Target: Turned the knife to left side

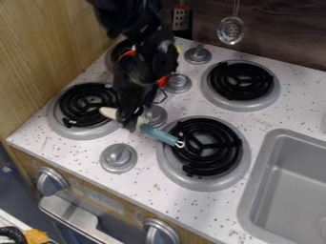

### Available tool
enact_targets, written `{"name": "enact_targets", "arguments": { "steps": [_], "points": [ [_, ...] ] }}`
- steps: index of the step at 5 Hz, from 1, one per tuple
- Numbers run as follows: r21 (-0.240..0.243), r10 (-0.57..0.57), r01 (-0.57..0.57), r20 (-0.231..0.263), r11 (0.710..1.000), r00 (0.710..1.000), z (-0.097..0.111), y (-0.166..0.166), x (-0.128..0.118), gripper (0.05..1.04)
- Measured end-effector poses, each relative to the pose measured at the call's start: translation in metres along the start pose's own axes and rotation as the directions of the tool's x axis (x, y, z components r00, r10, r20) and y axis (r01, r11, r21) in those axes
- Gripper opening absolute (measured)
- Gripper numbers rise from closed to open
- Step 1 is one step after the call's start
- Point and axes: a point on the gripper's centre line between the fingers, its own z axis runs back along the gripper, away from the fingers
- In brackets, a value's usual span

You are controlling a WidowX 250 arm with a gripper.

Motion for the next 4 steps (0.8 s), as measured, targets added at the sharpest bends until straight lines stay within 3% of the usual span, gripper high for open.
{"name": "enact_targets", "arguments": {
  "steps": [2, 4],
  "points": [
    [0.053, -0.073, 0.075, -0.029, 0.996, 0.997, 0.013, -0.004, 0.004, 1.001],
    [0.130, -0.183, 0.197, -0.114, 0.972, 0.976, 0.045, -0.017, 0.012, 1.001]
  ]
}}
